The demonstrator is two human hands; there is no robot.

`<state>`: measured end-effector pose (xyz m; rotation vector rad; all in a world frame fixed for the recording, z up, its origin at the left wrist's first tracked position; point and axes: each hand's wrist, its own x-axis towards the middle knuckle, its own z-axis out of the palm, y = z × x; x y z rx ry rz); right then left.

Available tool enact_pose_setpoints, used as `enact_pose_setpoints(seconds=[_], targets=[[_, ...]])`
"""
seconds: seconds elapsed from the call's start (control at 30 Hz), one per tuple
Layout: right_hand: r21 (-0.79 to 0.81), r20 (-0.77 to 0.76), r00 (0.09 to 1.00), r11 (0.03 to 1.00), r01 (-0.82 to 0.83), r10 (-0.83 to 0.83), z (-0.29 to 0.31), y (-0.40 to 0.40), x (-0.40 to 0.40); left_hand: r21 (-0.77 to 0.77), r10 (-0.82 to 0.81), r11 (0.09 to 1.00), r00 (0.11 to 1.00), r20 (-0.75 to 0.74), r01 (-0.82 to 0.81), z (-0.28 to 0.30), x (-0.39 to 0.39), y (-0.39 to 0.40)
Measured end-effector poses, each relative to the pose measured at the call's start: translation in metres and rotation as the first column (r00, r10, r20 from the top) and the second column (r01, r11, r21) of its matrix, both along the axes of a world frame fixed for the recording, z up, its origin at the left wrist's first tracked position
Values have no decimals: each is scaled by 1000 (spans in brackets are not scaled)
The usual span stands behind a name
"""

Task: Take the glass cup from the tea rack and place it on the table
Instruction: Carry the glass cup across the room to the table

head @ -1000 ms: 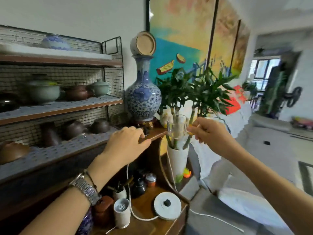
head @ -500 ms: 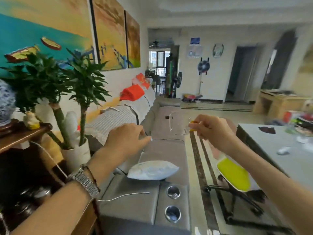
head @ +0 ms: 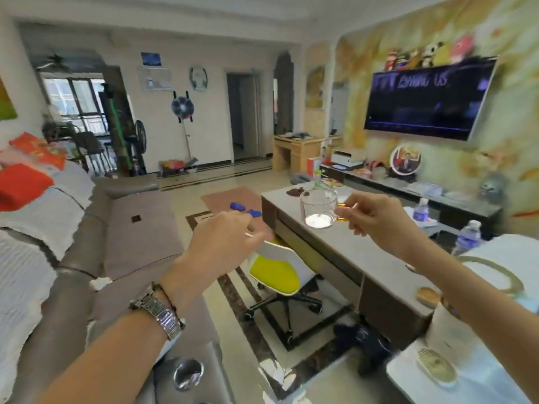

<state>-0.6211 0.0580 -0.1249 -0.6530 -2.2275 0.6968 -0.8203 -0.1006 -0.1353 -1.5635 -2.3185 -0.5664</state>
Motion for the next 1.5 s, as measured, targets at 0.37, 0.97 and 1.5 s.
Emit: enact_pose_setpoints(seconds=[0.37, 0.97, 1.5], targets=[[-23, -42, 949, 950, 310, -311, -27, 57, -9, -74, -296, 952, 955, 9, 296, -14, -43, 128], [-72, -34, 904, 903, 424, -427, -79, 259, -2, -200, -391, 891, 913, 118, 408, -60, -26, 349], [-173, 106, 840, 822, 543, -533, -178, 424, -39, -340, -426, 797, 864, 268, 499, -153, -68, 545]])
